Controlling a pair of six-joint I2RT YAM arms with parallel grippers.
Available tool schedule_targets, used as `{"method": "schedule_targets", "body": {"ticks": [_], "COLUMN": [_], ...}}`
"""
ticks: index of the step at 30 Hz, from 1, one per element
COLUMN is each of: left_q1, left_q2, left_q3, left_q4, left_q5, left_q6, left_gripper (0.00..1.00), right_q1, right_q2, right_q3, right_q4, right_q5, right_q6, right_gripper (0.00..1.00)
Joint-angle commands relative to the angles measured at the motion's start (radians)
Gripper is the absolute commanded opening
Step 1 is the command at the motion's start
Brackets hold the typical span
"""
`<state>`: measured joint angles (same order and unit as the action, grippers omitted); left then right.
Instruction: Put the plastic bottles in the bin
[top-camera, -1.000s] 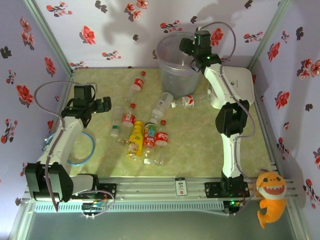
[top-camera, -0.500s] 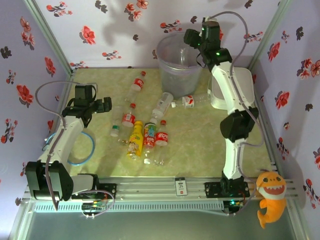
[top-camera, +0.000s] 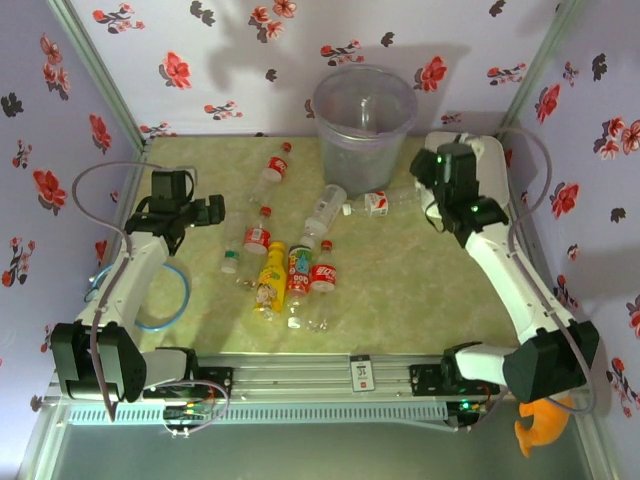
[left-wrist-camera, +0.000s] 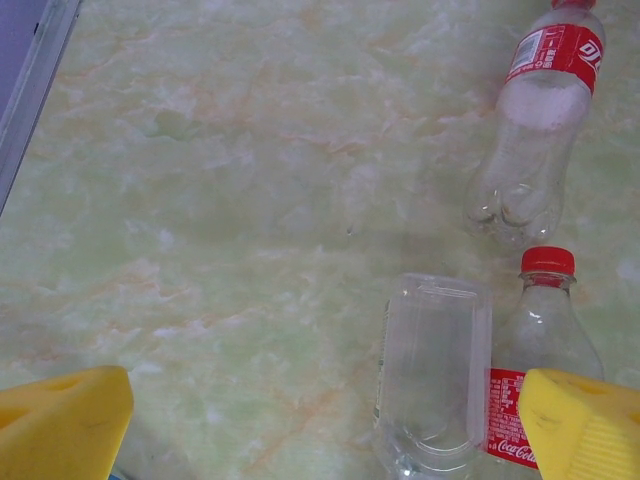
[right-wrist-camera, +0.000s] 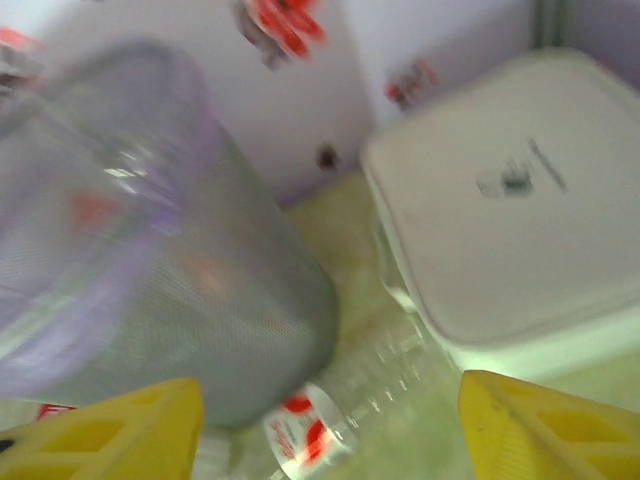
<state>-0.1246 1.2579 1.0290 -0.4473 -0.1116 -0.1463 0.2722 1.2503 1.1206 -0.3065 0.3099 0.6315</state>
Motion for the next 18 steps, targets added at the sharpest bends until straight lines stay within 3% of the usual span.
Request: {"method": "schedule_targets", "body": {"ticks": [1, 7, 14, 17, 18], "left_q1": [-0.009, -0.014, -0.015, -0.017, -0.017], "left_q2": [0.005, -0.006, -0.010, -0.013, -0.015], "left_q3": [-0.003, -0.004, -0.004, -0.004, -0.004], "left_q4": [-0.019, -0.018, -0.017, -0.016, -0.017], "left_q5": [-0.013, -0.013, -0.016, -0.017, -0.018], "left_q6": [0.022, 0.022, 0.022, 0.024, 0.025], "left_gripper": [1.00, 1.00, 1.00, 1.00, 1.00], "right_q1": [-0.027, -0.042, -0.071, -0.070, -0.070], "right_q2": [0.017, 0.157, 0.373, 0.455, 0.477], "right_q3": [-0.098, -0.154, -0.182, -0.155, -0.153], "right_q4": [0.106, 0.229, 0.505, 0.539, 0.550], "right_q5": [-0.022, -0.039, -0.104, -0.110, -0.103], "right_q6": [0.189, 0.311, 0.523, 0.594, 0.611], "right_gripper": [0.68, 0.70, 0.71, 0.79, 0.91]}}
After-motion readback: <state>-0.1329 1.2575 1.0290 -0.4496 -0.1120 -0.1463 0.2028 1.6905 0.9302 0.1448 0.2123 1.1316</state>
